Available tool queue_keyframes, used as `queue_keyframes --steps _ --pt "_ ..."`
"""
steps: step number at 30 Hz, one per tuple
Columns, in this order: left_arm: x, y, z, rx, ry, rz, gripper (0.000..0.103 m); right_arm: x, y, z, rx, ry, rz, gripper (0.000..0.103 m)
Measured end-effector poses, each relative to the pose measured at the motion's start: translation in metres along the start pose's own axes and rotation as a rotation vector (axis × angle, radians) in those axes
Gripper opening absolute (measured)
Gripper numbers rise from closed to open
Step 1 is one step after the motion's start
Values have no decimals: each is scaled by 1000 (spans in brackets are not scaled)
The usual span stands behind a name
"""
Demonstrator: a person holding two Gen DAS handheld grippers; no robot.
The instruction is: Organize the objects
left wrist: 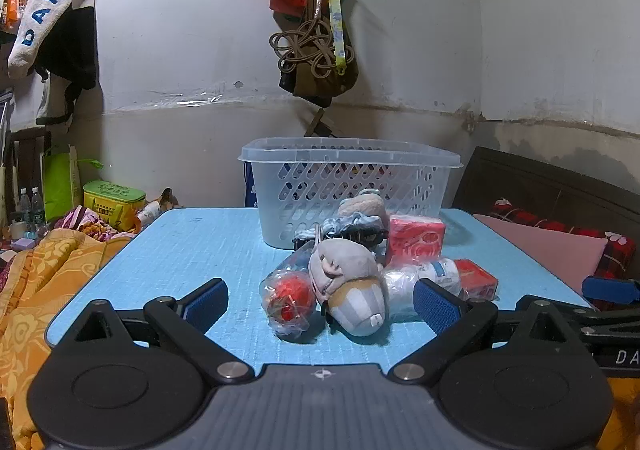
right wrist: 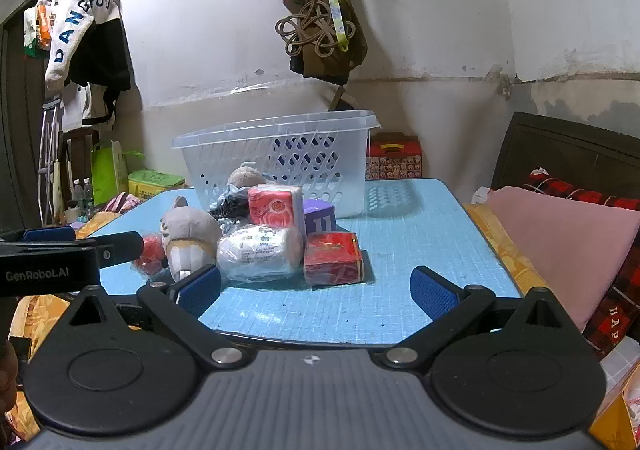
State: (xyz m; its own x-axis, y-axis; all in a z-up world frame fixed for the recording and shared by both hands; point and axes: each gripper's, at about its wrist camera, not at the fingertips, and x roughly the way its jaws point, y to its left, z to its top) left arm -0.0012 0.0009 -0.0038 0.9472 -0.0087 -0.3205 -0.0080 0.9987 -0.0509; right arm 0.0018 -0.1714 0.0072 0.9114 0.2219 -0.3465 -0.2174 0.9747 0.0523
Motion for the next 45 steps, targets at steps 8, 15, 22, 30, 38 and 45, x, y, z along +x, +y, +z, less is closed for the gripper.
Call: queue_keyframes --steps 8,15,22,30,38,45 --pt "-4 2 1 1 2 -2 100 -2 2 2 -5 -5 8 103" --pt "-4 4 2 4 -1 -2 100 -3 -1 5 17 -6 33 103" --pt "-3 4 2 3 -1 -2 100 -3 -1 6 17 -5 35 103" --pt "-2 4 2 4 0 -3 100 -3 -2 6 23 -3 65 103" --pt "-2 3 1 5 1 -3 100 -3 1 8 10 -14 46 103" --pt "-1 2 0 4 -1 -6 100 -3 0 9 13 -10 46 103"
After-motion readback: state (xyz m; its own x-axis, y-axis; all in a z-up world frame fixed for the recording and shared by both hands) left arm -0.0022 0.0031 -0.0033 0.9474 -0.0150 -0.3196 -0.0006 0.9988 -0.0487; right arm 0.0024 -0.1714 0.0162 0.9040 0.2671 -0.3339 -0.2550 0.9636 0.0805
